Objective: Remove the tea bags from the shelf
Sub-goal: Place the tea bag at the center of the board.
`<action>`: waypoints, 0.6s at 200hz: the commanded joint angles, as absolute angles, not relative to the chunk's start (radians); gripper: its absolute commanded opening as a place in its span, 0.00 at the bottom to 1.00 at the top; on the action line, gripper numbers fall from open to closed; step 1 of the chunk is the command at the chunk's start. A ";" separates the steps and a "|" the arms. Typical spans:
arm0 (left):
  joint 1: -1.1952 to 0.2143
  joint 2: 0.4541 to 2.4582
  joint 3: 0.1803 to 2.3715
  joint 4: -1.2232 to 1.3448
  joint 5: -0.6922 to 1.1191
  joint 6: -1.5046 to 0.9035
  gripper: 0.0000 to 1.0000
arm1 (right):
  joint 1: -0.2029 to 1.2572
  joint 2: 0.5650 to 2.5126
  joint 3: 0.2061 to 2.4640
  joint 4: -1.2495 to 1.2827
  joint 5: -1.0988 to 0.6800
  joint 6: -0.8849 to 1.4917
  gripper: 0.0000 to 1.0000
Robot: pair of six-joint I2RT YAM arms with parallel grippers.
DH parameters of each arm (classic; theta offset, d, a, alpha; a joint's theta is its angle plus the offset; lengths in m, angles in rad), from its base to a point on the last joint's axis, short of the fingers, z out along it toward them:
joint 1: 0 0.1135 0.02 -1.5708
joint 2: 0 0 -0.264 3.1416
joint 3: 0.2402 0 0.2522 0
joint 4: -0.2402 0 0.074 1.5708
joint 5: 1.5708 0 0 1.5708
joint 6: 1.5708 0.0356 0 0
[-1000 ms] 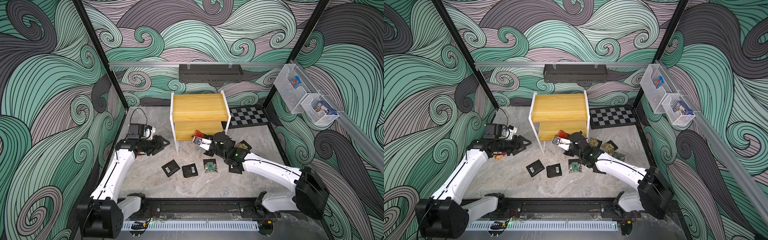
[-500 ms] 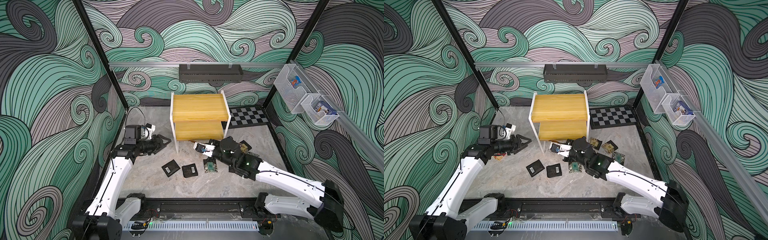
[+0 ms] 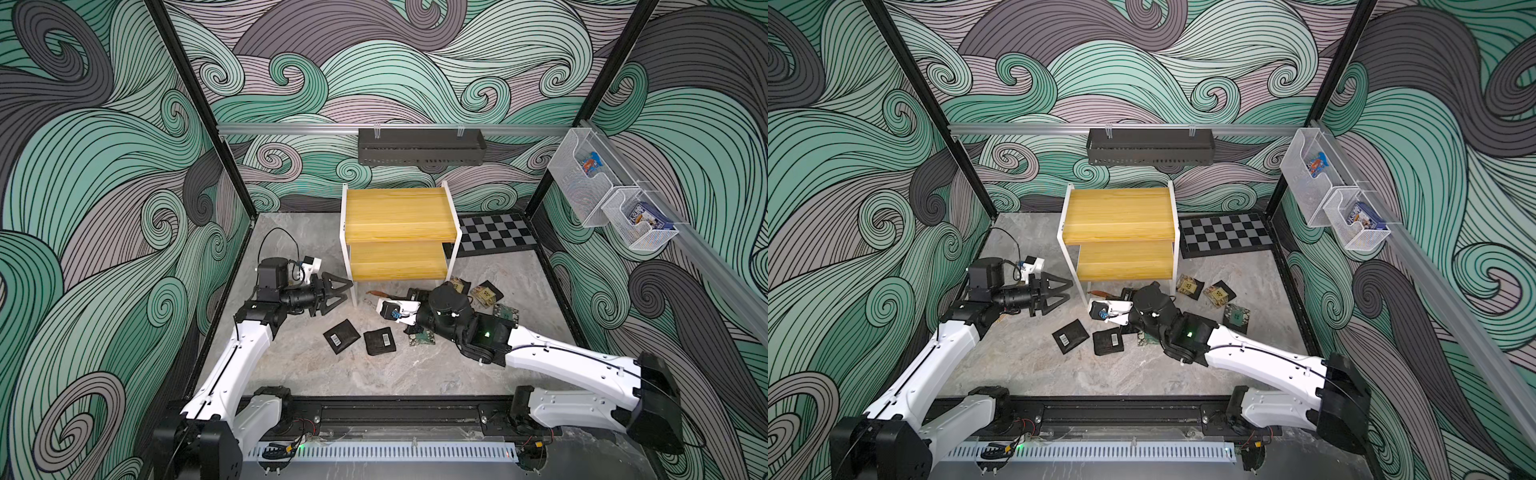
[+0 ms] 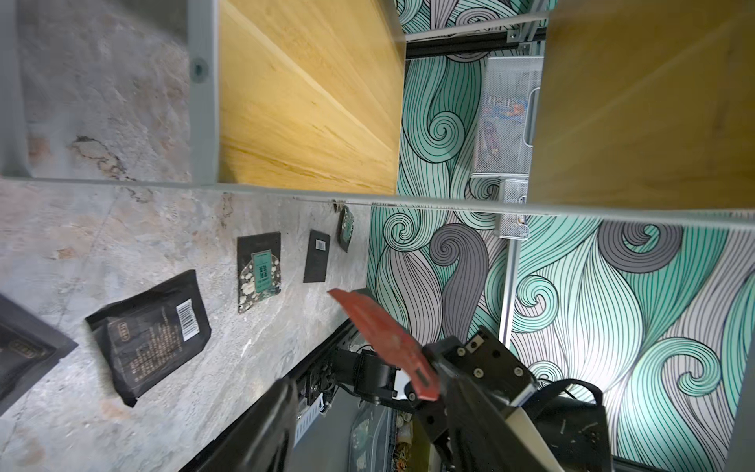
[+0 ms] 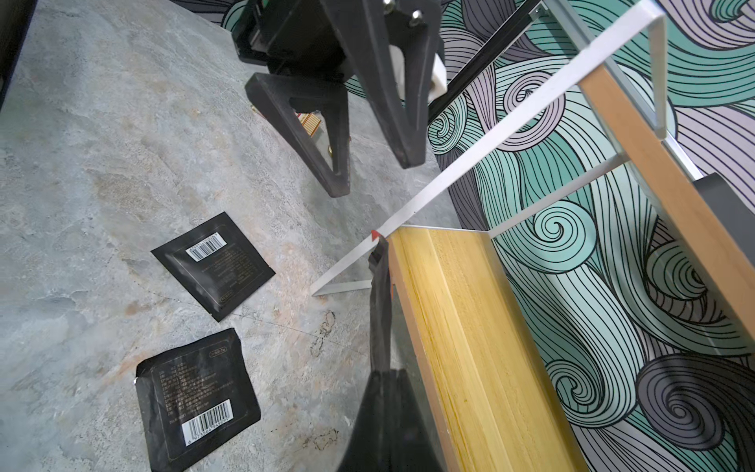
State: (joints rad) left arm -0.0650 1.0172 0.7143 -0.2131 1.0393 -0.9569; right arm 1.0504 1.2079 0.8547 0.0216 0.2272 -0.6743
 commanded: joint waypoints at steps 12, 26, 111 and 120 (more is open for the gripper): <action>-0.081 1.015 0.688 -0.111 1.085 -1.024 0.62 | 1.083 1.240 0.892 0.082 0.227 -0.684 0.00; -0.088 1.020 0.685 -0.113 1.089 -1.025 0.62 | 1.095 1.257 0.903 0.092 0.226 -0.687 0.00; -0.098 1.045 0.689 -0.129 1.099 -1.008 0.41 | 1.139 1.342 0.957 0.149 0.253 -0.744 0.00; -0.099 1.048 0.689 -0.130 1.100 -1.006 0.38 | 1.141 1.344 0.957 0.151 0.253 -0.744 0.00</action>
State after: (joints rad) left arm -0.0948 1.0401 0.6819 -0.1410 1.0763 -1.0187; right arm 1.1294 1.3399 0.9253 0.1143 0.2379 -0.7273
